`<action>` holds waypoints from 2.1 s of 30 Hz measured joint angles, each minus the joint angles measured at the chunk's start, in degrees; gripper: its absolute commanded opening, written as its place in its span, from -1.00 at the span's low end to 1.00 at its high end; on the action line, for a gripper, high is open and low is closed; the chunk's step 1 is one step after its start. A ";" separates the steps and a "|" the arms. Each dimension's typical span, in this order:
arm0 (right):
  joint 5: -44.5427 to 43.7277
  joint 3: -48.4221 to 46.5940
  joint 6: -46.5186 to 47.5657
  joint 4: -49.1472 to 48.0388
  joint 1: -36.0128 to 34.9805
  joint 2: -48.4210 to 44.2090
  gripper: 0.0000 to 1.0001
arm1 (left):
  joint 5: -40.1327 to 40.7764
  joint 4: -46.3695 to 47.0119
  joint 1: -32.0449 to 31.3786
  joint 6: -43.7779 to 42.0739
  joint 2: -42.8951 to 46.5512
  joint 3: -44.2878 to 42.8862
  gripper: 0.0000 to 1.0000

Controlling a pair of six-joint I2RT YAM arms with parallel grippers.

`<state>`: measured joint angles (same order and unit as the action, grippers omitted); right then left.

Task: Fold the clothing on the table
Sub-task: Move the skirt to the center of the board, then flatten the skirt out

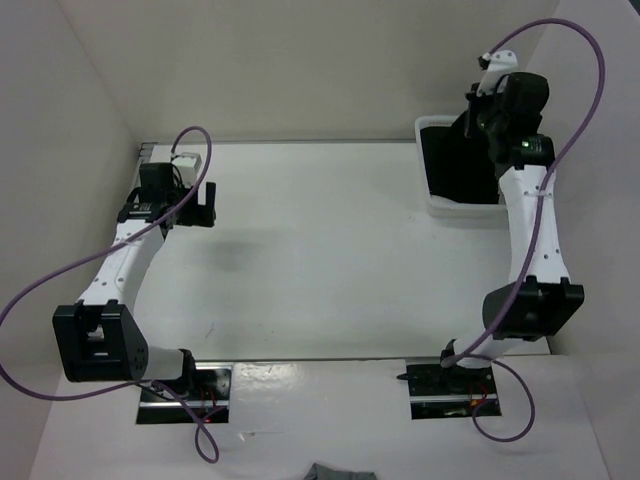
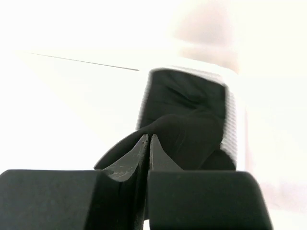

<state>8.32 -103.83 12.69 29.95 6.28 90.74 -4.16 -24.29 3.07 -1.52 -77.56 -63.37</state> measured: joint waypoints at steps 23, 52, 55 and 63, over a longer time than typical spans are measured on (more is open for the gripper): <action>-4.85 20.63 3.21 -1.66 -23.98 -12.79 0.80 | -2.14 0.33 0.00 -0.04 2.32 0.02 1.00; -5.92 25.24 2.36 -0.81 -32.17 13.22 0.48 | -12.61 -2.08 -9.62 3.26 -23.17 -12.94 0.97; -5.46 25.68 2.32 -0.76 -32.17 13.27 0.48 | -13.99 0.13 -8.81 4.79 -24.85 -14.19 0.86; -2.89 25.68 1.90 -0.81 -32.17 13.20 0.48 | -16.70 1.75 -8.28 6.58 -36.74 -18.82 0.54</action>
<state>5.43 -78.15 14.59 29.15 -25.89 103.94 -20.86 -22.55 -5.21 5.06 -114.30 -82.19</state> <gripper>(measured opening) 0.741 0.848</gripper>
